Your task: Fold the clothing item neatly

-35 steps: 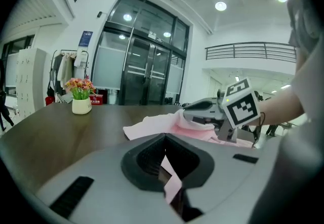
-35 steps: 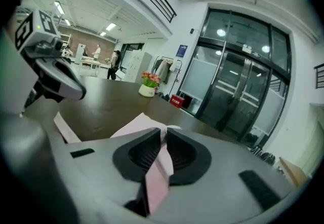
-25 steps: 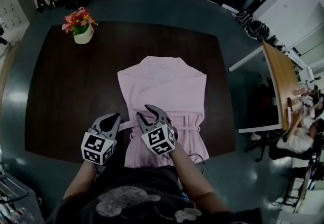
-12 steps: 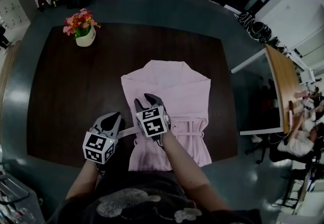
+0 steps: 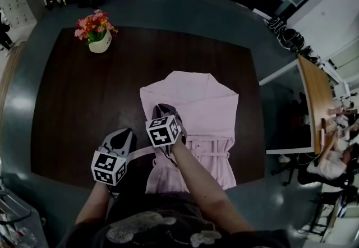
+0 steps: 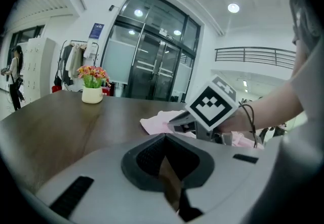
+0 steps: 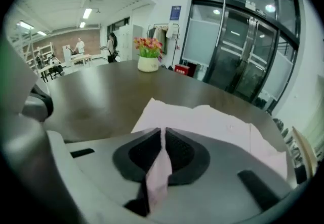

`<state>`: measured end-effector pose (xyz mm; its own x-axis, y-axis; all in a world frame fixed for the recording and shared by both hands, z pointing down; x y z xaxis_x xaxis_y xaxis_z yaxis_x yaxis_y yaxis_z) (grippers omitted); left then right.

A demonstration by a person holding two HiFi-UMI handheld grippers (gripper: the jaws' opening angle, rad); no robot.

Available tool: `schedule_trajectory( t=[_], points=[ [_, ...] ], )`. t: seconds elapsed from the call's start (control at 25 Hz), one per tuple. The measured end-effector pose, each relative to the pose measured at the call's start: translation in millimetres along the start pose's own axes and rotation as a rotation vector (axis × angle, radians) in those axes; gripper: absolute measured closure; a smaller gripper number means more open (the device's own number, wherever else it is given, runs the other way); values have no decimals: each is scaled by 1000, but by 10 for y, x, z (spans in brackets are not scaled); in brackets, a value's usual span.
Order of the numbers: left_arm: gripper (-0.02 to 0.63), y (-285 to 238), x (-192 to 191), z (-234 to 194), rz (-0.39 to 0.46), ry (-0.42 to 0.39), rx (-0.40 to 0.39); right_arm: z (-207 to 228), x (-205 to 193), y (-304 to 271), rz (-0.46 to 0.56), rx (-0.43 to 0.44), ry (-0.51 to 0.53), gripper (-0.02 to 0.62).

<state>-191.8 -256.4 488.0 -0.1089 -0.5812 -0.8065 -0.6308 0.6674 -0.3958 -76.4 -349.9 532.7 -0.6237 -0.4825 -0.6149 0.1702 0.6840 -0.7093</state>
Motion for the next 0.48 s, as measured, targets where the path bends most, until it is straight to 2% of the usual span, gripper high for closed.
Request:
schedule_trajectory(
  t=[0.08, 0.16, 0.24, 0.28, 0.48],
  points=[
    [595, 6, 2, -40, 2, 6, 8, -64, 162, 57, 96, 40, 38, 575],
    [595, 17, -2, -46, 3, 9, 10, -149, 222, 78, 144, 98, 70, 567],
    [595, 30, -14, -27, 2, 6, 9, -236, 227, 114, 166, 160, 78, 467],
    [595, 34, -21, -14, 1, 4, 7, -261, 230, 156, 178, 175, 76, 449],
    [595, 80, -41, 55, -3, -2, 2, -229, 193, 541, 245, 122, 49, 448]
  ],
)
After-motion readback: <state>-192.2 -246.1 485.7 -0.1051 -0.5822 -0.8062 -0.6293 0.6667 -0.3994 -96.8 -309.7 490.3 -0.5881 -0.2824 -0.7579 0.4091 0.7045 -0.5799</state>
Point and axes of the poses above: the fingertips, and each gripper's own axes: y backward along the fingers, z to its right, x out of its top, the point moved 2 cm from there along y, backward along the fingers, and after that the axes turned 14 degrees about y, right-handed, at the moved point
